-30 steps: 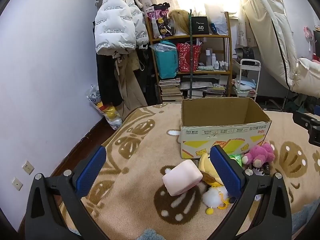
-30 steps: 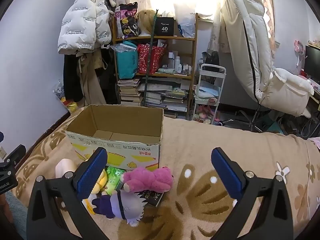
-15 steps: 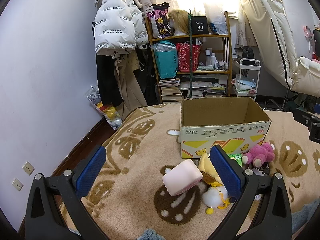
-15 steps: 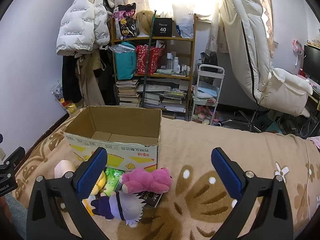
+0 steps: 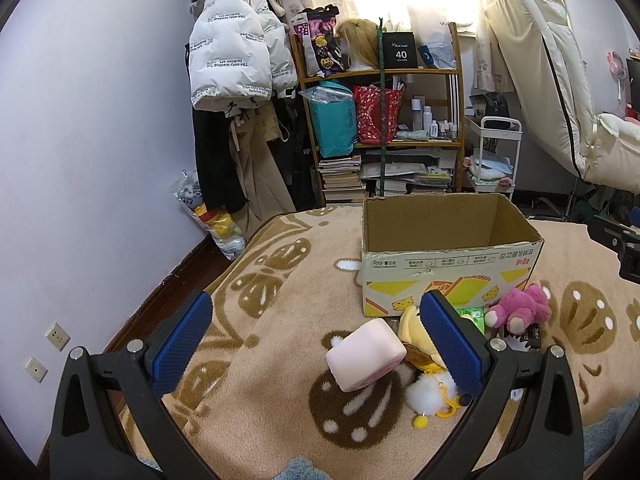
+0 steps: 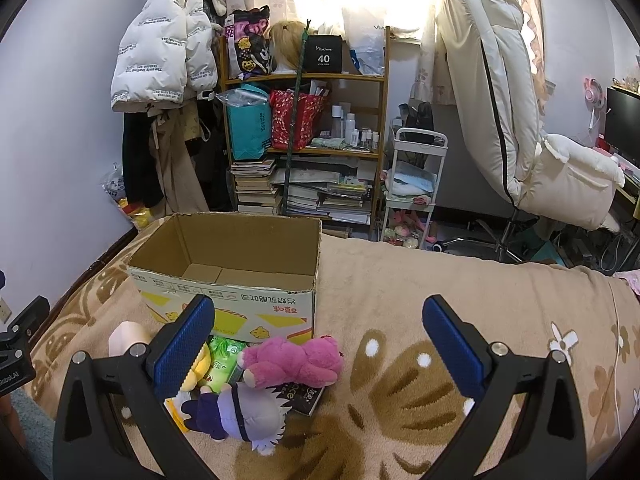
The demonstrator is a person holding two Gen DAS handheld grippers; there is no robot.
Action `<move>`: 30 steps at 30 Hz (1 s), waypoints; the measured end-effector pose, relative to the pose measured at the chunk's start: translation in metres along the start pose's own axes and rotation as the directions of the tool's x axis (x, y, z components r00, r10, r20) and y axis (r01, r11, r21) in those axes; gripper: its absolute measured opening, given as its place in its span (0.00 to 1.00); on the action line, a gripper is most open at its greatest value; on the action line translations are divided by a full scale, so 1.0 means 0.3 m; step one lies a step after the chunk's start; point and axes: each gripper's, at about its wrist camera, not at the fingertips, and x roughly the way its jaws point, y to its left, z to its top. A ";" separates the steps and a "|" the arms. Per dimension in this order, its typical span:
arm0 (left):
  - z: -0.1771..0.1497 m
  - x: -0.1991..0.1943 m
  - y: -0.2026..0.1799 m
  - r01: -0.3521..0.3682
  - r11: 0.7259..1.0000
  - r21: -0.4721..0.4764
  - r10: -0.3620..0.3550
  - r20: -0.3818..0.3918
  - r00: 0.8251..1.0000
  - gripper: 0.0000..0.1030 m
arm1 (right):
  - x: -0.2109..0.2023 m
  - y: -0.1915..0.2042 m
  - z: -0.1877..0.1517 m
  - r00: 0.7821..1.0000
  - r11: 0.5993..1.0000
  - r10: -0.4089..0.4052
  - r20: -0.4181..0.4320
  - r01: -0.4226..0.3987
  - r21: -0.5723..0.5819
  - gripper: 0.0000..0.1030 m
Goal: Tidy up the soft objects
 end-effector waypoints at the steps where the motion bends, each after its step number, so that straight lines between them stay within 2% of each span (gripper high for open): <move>1: 0.000 0.000 0.000 0.000 1.000 0.000 0.000 0.000 1.000 0.99 | -0.001 -0.004 0.002 1.000 1.000 -0.001 0.000 0.001 0.000 1.00; 30: 0.001 0.000 -0.002 -0.002 1.000 0.002 0.002 0.000 1.000 0.99 | -0.002 -0.009 0.002 1.000 1.000 0.000 -0.002 0.000 0.002 1.00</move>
